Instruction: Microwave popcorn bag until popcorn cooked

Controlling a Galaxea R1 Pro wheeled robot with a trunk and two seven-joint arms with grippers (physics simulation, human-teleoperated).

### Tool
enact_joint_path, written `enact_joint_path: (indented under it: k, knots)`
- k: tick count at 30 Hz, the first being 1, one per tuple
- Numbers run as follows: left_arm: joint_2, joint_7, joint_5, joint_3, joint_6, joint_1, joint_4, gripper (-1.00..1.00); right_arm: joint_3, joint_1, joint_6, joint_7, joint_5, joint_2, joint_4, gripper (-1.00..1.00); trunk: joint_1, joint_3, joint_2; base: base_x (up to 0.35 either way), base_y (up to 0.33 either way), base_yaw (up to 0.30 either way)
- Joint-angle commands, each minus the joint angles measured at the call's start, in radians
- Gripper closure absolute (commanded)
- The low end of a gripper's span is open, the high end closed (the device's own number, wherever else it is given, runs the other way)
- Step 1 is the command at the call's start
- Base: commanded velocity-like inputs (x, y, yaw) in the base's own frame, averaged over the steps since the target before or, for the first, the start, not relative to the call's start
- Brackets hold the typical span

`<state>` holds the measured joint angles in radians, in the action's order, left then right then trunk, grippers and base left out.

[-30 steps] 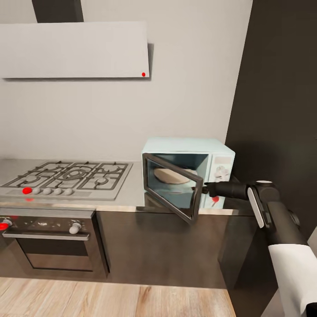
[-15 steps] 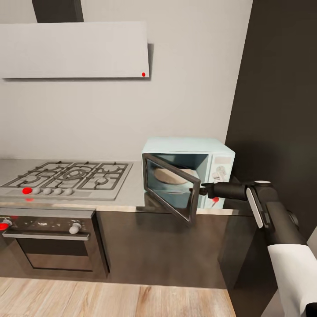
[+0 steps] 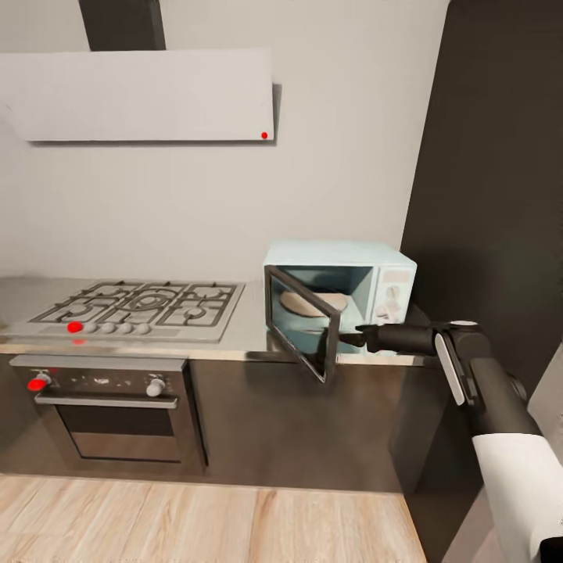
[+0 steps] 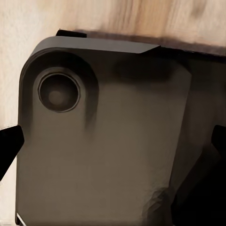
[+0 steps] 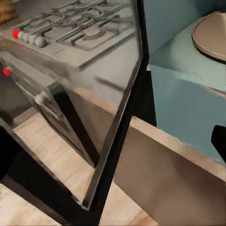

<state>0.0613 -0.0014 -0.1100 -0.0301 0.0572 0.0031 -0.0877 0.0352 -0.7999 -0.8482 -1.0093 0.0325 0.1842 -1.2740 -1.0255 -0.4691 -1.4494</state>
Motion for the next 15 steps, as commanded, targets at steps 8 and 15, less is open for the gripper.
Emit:
enact_joint_path:
  k: [8,15]
  knots:
    - [-0.001,0.000,-0.008,-0.002,0.001,0.000,0.000,-1.00,0.000,-0.001,-0.009,-0.007,-0.003,-0.030,-0.001,-1.00,0.000,-0.001,-0.001,-0.133,0.101,0.000]
    - [-0.001,0.000,-0.009,-0.002,0.001,0.000,-0.001,-1.00,0.003,-0.001,-0.008,0.002,-0.002,-0.052,-0.002,-1.00,0.000,-0.001,-0.001,-0.003,0.106,0.000]
